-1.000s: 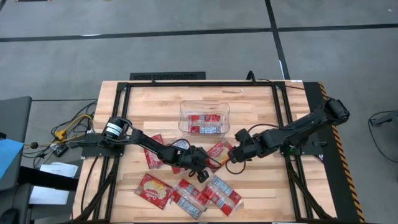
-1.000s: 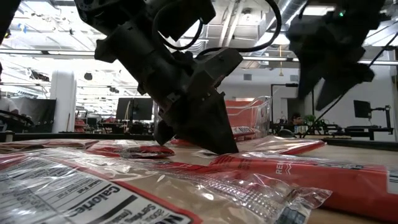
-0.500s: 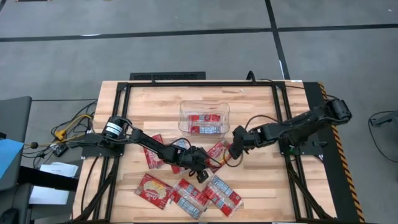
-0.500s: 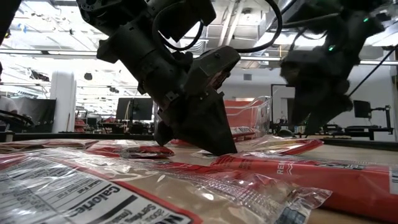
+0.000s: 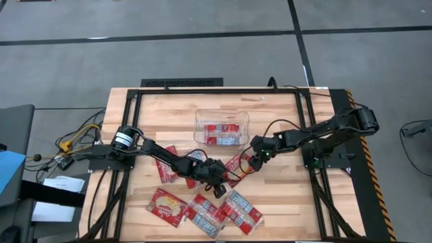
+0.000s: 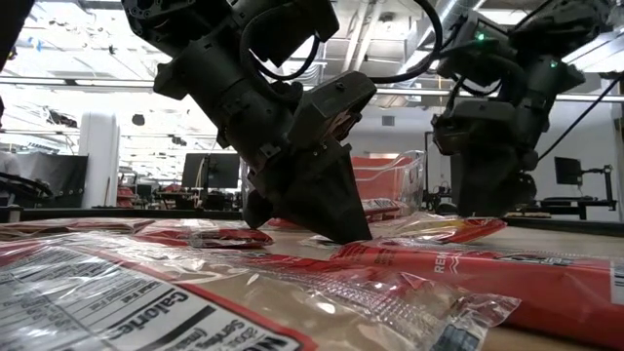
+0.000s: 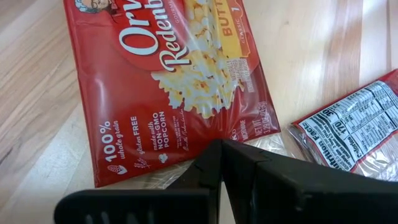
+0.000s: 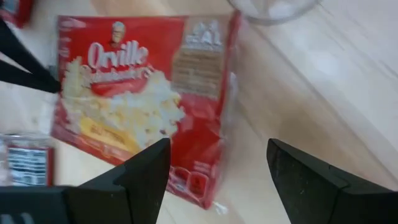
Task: Sort popcorn bags into baskets
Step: Put the red popcorn bag into the transparent bin
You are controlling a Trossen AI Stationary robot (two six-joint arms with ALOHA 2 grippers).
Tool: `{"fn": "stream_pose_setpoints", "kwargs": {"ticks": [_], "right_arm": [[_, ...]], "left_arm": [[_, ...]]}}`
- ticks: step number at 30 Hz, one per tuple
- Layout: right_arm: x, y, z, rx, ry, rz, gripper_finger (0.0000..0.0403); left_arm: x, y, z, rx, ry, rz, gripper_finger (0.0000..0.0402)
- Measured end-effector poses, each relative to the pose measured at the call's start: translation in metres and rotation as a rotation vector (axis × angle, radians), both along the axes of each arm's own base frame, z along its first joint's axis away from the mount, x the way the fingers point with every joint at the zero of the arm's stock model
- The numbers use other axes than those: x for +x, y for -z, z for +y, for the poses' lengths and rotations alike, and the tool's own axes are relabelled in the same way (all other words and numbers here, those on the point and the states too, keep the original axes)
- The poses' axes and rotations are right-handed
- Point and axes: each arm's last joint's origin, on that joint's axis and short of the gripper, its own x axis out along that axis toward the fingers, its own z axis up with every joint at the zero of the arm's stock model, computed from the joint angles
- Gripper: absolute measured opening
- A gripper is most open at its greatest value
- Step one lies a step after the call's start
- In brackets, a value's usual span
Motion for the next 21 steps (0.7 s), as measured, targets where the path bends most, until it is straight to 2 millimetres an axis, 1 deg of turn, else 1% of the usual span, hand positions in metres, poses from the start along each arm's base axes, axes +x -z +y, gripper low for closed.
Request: {"fn": "stream_pose_setpoints", "kwargs": {"ticks": [7,10,12,14,16,21], "right_arm": [[0.008,0.015,0.003,0.063,-0.025,-0.052,0.0291],[0.012,0.016,0.006,0.069,-0.042,-0.080,0.0289],[0.013,0.016,0.007,0.069,-0.051,-0.089,0.0278],[0.013,0.015,0.008,0.065,-0.060,-0.098,0.0254],[0.013,0.015,0.008,0.060,-0.075,-0.099,0.0216],[0.013,0.016,0.009,0.088,-0.095,-0.096,0.0091]], "left_arm": [[0.000,0.000,0.000,-0.001,-0.001,-0.001,0.0000],[0.000,0.000,0.001,-0.003,-0.001,-0.001,0.0000],[0.001,0.000,0.002,-0.005,-0.002,-0.002,0.0000],[0.001,0.000,0.002,-0.008,-0.001,-0.002,0.0000],[0.001,0.000,0.002,-0.008,-0.001,-0.003,0.0000],[0.001,0.000,0.002,-0.009,-0.003,-0.005,0.0000]]}}
